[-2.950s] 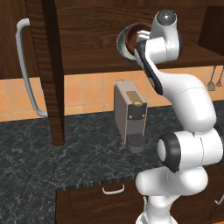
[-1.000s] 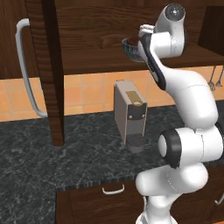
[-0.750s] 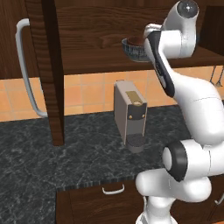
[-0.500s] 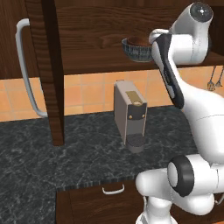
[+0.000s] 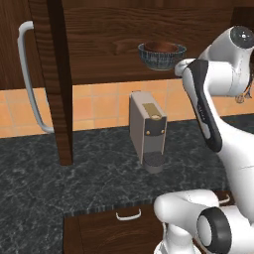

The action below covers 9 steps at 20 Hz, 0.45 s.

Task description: Pick up the bowls on the counter and stack them on top of one another in the open cabinet. Place the smaller bowl on top of the larger bowl.

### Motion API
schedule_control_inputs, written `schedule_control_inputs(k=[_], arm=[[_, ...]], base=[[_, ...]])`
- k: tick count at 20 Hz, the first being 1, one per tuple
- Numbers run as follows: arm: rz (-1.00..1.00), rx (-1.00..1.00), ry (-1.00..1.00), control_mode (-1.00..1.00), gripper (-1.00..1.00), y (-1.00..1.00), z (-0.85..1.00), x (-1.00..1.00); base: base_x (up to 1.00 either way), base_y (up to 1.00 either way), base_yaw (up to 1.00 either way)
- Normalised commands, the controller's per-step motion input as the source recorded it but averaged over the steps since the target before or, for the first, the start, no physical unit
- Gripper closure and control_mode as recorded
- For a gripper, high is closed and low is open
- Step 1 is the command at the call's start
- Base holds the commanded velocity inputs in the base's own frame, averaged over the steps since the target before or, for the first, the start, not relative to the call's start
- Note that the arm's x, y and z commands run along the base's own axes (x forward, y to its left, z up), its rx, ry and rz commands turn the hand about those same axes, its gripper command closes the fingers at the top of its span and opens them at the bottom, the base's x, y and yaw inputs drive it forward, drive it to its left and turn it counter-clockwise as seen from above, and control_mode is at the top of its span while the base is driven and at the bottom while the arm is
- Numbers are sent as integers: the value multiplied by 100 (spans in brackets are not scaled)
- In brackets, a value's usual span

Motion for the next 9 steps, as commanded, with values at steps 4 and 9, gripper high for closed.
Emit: schedule_control_inputs(k=[4, 9], arm=[[9, -15, 19, -100, -100, 11, -61, -43], [6, -17, 28, -100, -100, 6, -50, -29]], base=[[0, 0, 0], [0, 0, 0]])
